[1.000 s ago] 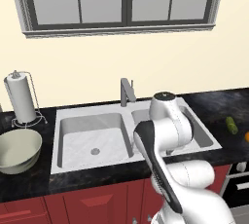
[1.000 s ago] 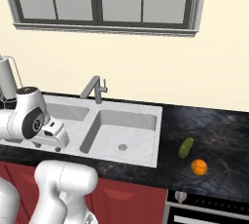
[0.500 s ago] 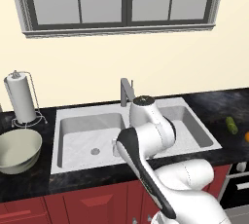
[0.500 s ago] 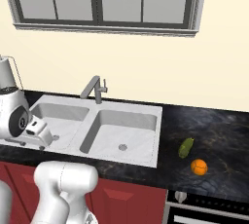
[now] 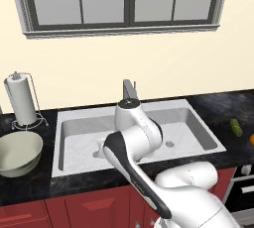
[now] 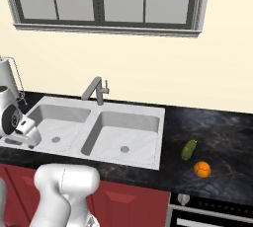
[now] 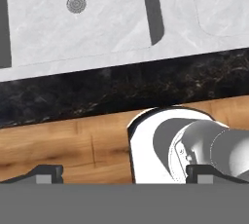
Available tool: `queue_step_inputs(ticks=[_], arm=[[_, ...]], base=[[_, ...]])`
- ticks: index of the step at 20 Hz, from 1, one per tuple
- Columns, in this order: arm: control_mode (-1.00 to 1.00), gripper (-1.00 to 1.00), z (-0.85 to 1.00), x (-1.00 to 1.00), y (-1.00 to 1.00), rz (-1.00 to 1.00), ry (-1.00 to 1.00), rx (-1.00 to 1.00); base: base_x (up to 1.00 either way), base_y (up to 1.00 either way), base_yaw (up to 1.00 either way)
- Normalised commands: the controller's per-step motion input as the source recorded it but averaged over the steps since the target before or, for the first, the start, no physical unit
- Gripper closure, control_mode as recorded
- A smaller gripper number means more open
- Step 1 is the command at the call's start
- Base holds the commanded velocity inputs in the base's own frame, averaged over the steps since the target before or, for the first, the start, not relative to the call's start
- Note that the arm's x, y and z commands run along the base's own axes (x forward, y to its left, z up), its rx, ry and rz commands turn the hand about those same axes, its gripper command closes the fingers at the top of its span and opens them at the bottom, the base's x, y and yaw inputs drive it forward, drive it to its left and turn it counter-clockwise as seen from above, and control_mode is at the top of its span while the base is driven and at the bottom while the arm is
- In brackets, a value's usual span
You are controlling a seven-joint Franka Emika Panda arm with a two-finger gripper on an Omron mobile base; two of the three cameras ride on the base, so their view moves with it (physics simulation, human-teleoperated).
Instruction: Remove the cucumber and orange from the sink. Then move the bowl and cup from the counter to the sink for washing.
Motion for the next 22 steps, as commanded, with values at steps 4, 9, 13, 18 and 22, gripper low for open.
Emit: queue_step_inputs(ticks=[4, 9, 13, 18, 22], arm=[[-1.0, -1.0, 0.0, 0.2, 0.49, -0.08, 0.0, 0.03], [-1.0, -1.0, 0.01, 0.18, 0.5, -0.08, 0.0, 0.02], [-1.0, -1.0, 0.06, 0.18, 0.48, -0.06, 0.0, 0.02], [-1.0, -1.0, 0.03, 0.22, 0.48, -0.04, 0.0, 0.03], [-1.0, -1.0, 0.0, 0.28, 0.46, -0.01, 0.0, 0.05]], base=[[0.0, 0.0, 0.0], [0.0, 0.0, 0.0], [0.0, 0.0, 0.0], [0.0, 0.0, 0.0], [0.0, 0.0, 0.0]])
